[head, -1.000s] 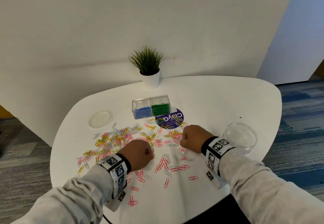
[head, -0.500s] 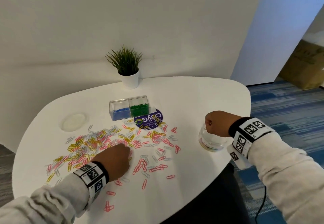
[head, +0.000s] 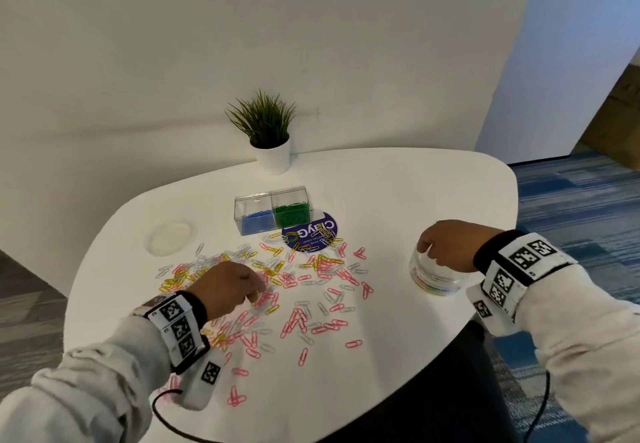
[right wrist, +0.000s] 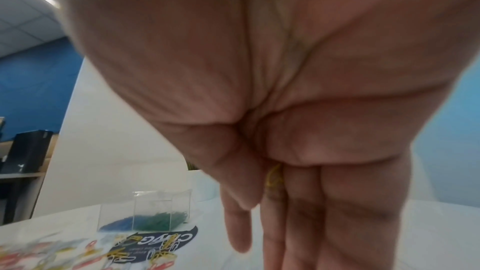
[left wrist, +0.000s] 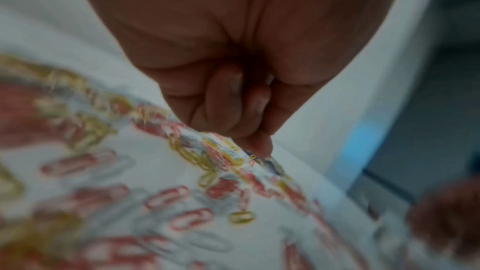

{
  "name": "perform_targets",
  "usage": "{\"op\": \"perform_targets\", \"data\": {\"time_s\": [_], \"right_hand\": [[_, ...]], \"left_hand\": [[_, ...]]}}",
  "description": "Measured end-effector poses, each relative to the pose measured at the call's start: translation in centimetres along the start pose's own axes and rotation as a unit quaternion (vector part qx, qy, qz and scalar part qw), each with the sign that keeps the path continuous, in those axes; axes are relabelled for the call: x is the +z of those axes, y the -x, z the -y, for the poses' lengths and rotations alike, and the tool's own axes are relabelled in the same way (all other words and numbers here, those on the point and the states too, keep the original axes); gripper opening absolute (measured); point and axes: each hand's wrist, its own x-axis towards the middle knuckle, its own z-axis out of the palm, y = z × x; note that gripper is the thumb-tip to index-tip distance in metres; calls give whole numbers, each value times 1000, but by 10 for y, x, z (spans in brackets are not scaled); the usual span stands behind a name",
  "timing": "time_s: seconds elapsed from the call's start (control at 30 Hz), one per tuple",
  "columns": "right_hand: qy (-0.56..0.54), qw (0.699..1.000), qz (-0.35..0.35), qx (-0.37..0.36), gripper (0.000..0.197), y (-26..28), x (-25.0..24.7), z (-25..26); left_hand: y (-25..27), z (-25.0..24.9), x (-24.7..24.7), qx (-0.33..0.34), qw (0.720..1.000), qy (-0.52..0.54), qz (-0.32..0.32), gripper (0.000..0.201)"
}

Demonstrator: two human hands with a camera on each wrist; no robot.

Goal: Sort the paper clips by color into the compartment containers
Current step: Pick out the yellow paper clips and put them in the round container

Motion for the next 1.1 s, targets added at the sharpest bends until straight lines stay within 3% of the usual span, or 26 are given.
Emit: {"op": "perform_targets", "data": {"time_s": [0.07,0.13,0.3,0.4,0.5,0.63,0.73,0.83,0.9,1.0,1.1], "right_hand": [[-29,1000,-11,-6,38,1,3,-2],[-49,998,-31,-13,36,1,7,-4],[-92,993,-76,-2,44,7,10,-7],[-109,990,-92,4,49,9,10,-4],[-109,990,-89,-3,46,8,13,-3],[-91,992,-91,-18,40,4,17,-6],[-114,986,-117,-37,42,-1,16,-16],[-126,984,-125,-9,46,0,11,-31],[-144,986,-77,23,65,2,14,-40],[-148,988,4,33,120,5,25,-35],[-83,996,-5,21,126,6,31,-6]], "left_hand": [[3,-1,0,-53,979,191,39,23],[5,-5,0,-76,956,276,59,26],[4,-22,4,-119,895,419,94,19],[0,-30,5,-149,858,475,124,27],[-4,-39,10,-163,839,501,135,35],[-6,-50,21,-154,847,491,130,44],[-6,-56,25,-141,854,483,133,37],[-4,-62,28,-121,866,463,147,31],[-2,-67,32,-105,877,445,148,31],[1,-82,43,-72,914,373,143,33],[5,-105,63,-28,956,248,153,36]]}}
